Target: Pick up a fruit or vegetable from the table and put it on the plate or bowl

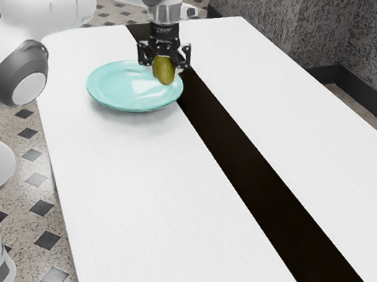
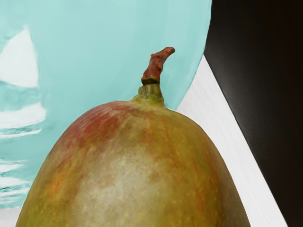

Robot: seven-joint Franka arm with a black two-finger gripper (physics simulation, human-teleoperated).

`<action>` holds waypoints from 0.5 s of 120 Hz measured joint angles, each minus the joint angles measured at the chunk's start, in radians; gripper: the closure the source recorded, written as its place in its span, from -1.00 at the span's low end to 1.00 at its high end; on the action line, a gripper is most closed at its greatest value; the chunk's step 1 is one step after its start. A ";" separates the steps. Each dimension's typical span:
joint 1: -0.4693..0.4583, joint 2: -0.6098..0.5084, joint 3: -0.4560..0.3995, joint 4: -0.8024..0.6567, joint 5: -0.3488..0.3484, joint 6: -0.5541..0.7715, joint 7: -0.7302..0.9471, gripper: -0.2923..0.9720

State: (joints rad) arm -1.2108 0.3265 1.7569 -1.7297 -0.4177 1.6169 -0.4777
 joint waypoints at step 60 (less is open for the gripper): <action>1.071 0.120 -0.979 0.320 0.037 0.057 0.130 0.05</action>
State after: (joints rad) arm -0.1393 0.4465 0.7774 -1.4097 -0.3806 1.6734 -0.3476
